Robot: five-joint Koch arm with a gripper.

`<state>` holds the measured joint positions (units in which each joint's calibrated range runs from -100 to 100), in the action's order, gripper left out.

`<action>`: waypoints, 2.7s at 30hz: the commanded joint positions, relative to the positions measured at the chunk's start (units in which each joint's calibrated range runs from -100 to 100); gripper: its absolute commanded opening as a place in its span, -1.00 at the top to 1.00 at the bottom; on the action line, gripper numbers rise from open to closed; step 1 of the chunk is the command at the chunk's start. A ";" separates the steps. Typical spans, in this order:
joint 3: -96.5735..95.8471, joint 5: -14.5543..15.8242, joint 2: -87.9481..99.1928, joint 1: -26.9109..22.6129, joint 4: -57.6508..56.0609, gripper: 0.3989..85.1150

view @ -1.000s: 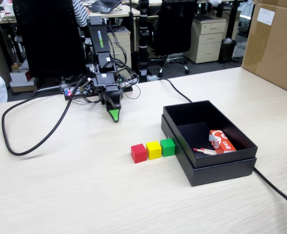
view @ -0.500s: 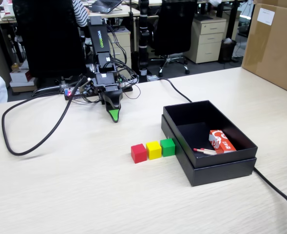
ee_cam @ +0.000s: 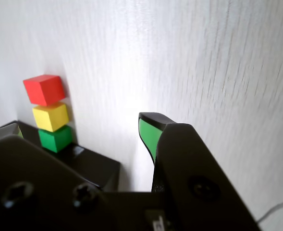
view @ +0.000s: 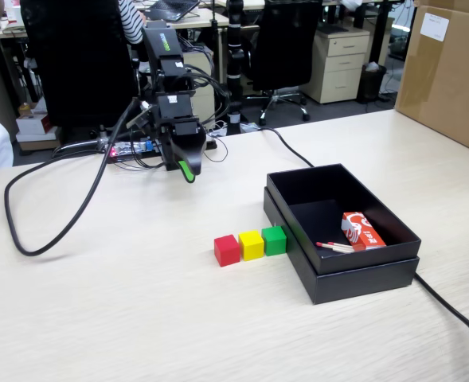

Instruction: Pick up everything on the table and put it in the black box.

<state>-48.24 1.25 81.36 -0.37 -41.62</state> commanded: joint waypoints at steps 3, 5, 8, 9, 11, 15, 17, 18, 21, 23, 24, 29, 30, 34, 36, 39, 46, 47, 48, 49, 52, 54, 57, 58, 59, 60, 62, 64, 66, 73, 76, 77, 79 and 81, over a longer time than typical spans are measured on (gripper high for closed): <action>20.68 3.17 -13.03 -1.86 -13.46 -0.12; 29.48 4.25 -19.80 -2.88 -17.35 -0.12; 37.82 5.37 -28.29 -4.15 -19.33 -0.12; 40.08 5.62 -30.93 -4.40 -19.33 -0.12; 45.25 6.25 -37.93 -4.98 -19.33 -0.12; 55.59 7.62 -50.55 -6.06 -20.02 -0.12; 63.38 8.45 -58.70 -6.54 -22.53 -0.12; 66.92 8.79 -62.48 -6.89 -23.39 -0.12; 73.81 9.28 -70.06 -7.37 -25.21 -0.12; 77.98 9.62 -74.88 -7.81 -26.33 -0.12; 79.25 9.67 -76.94 -8.01 -26.50 -0.12; 80.25 9.87 -82.45 -8.21 -27.02 -0.12; 80.16 9.87 -83.48 -8.21 -27.02 -0.12; 80.79 10.01 -87.04 -8.21 -27.02 -0.12; 81.97 10.11 -89.56 -8.21 -27.02 -0.12; 83.51 10.11 -92.66 -8.21 -27.02 -0.12; 89.68 10.11 -100.81 -8.35 -27.45 -0.10; 89.77 10.11 -101.50 -8.45 -27.45 -0.08; 90.13 10.11 -102.53 -8.50 -27.45 -0.05; 90.22 10.11 -102.87 -8.50 -27.54 -0.05; 90.58 10.16 -104.71 -8.64 -27.54 0.02; 91.13 10.16 -105.28 -8.74 -27.45 0.15; 92.30 10.31 -106.55 -8.74 -27.54 0.39; 92.40 10.31 -106.66 -8.69 -27.45 0.46; 92.94 10.35 -107.12 -8.69 -27.45 0.60; 92.94 10.35 -107.23 -8.69 -27.54 0.63; 92.85 10.31 -107.69 -8.69 -27.45 0.73; 93.03 10.35 -108.27 -8.69 -27.45 0.96; 93.03 10.31 -108.50 -8.69 -27.45 0.99; 94.30 10.50 -103.10 -7.37 -27.45 0.99; 93.66 10.45 -97.02 -6.69 -27.54 0.99; 93.57 10.45 -95.42 -6.50 -27.80 0.99; 93.48 10.45 -91.97 -6.20 -27.97 0.99; 93.03 10.45 -87.84 -5.96 -28.23 0.99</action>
<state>42.22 11.65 -16.12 -6.76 -69.26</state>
